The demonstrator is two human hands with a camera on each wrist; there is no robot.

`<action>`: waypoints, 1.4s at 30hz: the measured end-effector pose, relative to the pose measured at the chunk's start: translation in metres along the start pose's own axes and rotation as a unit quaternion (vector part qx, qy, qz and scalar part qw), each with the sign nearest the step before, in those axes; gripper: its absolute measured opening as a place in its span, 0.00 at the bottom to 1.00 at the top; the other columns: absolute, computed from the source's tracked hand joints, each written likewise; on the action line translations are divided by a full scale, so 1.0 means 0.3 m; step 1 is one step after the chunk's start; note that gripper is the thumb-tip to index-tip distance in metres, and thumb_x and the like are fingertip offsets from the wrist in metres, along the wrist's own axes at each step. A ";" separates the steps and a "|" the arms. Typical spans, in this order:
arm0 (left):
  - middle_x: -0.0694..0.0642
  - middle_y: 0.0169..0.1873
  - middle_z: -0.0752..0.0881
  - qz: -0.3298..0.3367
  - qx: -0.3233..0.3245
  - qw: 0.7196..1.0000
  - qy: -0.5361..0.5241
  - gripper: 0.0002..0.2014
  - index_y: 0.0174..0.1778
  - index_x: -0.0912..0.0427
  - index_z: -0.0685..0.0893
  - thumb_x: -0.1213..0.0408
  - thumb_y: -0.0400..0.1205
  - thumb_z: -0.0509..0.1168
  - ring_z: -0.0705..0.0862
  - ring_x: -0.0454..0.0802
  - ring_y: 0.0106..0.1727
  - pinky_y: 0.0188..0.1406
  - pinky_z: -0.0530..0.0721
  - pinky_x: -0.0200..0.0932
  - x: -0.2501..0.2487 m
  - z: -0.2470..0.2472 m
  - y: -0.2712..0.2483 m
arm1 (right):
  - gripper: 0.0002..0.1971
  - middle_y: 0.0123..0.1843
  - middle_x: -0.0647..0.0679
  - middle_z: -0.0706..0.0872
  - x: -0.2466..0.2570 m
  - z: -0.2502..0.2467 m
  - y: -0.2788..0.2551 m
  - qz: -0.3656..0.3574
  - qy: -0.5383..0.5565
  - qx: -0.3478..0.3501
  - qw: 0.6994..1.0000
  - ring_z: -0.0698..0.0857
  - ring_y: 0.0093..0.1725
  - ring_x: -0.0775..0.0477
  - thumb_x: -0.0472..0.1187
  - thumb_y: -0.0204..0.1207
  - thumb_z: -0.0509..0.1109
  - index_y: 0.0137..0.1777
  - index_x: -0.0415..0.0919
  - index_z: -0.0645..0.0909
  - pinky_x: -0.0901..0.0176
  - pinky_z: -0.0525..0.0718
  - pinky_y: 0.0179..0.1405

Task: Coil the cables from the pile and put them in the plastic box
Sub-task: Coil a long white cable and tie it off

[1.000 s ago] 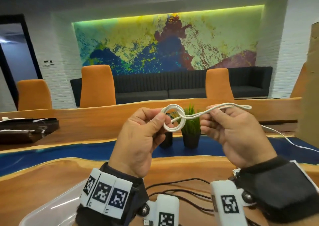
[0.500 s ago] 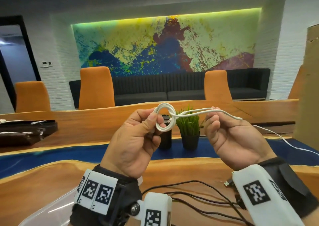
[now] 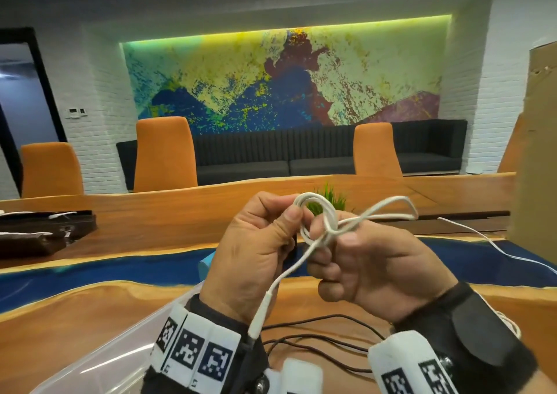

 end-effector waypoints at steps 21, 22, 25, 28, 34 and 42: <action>0.52 0.32 0.84 -0.071 -0.062 0.984 -0.150 0.07 0.48 0.57 0.84 0.63 0.80 0.62 0.84 0.43 0.29 0.43 0.88 0.45 -0.089 -0.061 -0.001 | 0.10 0.34 0.50 0.89 0.099 -0.342 -0.085 0.056 -0.603 -0.382 0.698 0.86 0.32 0.52 0.40 0.82 0.67 0.41 0.50 0.87 0.61 0.84 0.30; 0.53 0.32 0.83 -0.099 -0.033 0.987 -0.124 0.07 0.48 0.59 0.84 0.64 0.81 0.61 0.82 0.43 0.28 0.40 0.88 0.44 -0.065 -0.030 -0.010 | 0.10 0.35 0.48 0.89 0.111 -0.339 -0.092 0.039 -0.574 -0.402 0.713 0.87 0.32 0.51 0.39 0.82 0.67 0.42 0.48 0.87 0.60 0.84 0.30; 0.56 0.34 0.84 -0.134 0.036 0.989 0.051 0.07 0.49 0.61 0.84 0.64 0.84 0.61 0.80 0.45 0.29 0.32 0.83 0.41 -0.014 0.018 -0.032 | 0.09 0.38 0.38 0.89 0.127 -0.318 -0.101 -0.016 -0.395 -0.423 0.815 0.84 0.27 0.52 0.33 0.83 0.65 0.45 0.39 0.87 0.63 0.82 0.25; 0.54 0.34 0.86 -0.110 0.069 0.951 0.279 0.08 0.53 0.58 0.84 0.63 0.88 0.60 0.81 0.45 0.33 0.36 0.81 0.42 0.001 0.034 -0.045 | 0.10 0.39 0.41 0.89 0.158 -0.286 -0.116 -0.059 -0.269 -0.410 0.869 0.85 0.33 0.50 0.35 0.85 0.62 0.52 0.37 0.86 0.58 0.84 0.33; 0.53 0.35 0.89 -0.051 0.072 0.909 0.407 0.06 0.50 0.54 0.84 0.63 0.88 0.62 0.84 0.44 0.34 0.44 0.88 0.44 0.022 0.040 -0.040 | 0.10 0.36 0.45 0.88 0.224 -0.251 -0.131 -0.134 -0.149 -0.376 0.905 0.86 0.34 0.50 0.37 0.86 0.60 0.53 0.38 0.84 0.57 0.86 0.36; 0.52 0.37 0.88 0.050 -0.101 0.918 0.380 0.07 0.48 0.52 0.83 0.66 0.88 0.61 0.83 0.40 0.34 0.41 0.87 0.42 -0.054 -0.094 0.001 | 0.12 0.36 0.44 0.86 0.260 -0.294 -0.179 -0.013 -0.502 -0.424 0.754 0.82 0.37 0.45 0.33 0.80 0.63 0.39 0.40 0.87 0.47 0.83 0.40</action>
Point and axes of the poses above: each hand's wrist, its own y-axis towards the middle knuckle, its own z-axis out of the palm, x = y × z, the point moved 9 cm from there along y, towards the middle knuckle
